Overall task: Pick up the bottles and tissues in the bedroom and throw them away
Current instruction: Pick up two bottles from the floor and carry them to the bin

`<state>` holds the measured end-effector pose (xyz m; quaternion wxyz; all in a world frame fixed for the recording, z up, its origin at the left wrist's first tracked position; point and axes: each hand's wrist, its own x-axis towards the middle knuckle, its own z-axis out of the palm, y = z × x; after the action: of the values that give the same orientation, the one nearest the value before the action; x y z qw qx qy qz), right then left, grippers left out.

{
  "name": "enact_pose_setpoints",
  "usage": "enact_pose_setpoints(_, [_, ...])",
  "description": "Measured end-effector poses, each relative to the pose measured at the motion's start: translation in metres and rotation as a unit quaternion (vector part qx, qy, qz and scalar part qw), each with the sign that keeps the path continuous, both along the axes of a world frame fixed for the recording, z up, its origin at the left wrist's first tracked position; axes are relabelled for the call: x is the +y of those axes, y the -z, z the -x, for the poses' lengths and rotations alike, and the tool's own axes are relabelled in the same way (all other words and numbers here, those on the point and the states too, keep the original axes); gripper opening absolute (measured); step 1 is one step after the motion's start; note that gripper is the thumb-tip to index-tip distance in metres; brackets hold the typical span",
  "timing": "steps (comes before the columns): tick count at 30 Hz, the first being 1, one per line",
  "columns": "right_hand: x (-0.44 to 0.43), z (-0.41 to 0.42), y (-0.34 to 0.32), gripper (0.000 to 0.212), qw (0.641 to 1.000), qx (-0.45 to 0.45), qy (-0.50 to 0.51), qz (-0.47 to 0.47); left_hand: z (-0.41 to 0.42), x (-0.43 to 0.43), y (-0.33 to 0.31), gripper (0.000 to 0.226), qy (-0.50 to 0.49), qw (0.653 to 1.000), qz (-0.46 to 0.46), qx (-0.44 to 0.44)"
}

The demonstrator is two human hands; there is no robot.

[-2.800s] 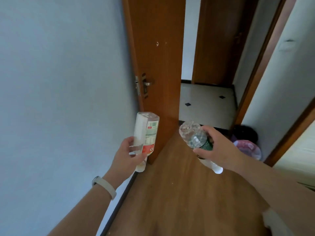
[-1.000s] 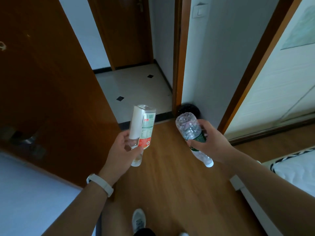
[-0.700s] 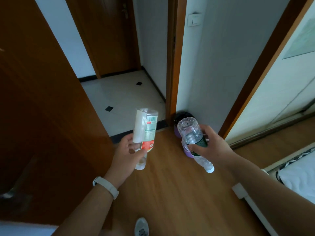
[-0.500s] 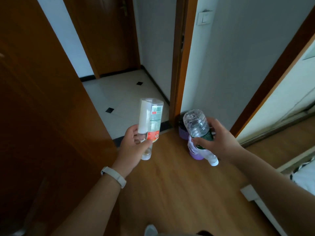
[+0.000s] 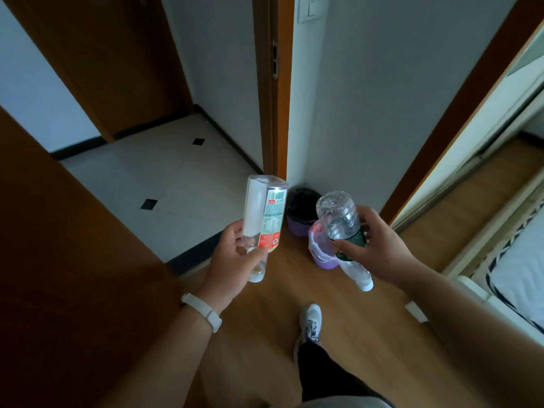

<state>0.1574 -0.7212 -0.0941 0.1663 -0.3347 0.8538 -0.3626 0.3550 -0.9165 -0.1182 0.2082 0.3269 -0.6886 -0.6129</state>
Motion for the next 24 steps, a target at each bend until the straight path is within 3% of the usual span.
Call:
enact_pose_setpoints(16, [-0.124, 0.212, 0.04, 0.059, 0.997, -0.064, 0.018, 0.032, 0.217, -0.118, 0.002, 0.052, 0.029, 0.996, 0.014, -0.083])
enact_pose_setpoints(24, [-0.146, 0.272, 0.055, 0.058, 0.993, -0.088, 0.068, 0.028, 0.291, -0.16, 0.006, 0.053, 0.072, 0.99, 0.022, -0.123])
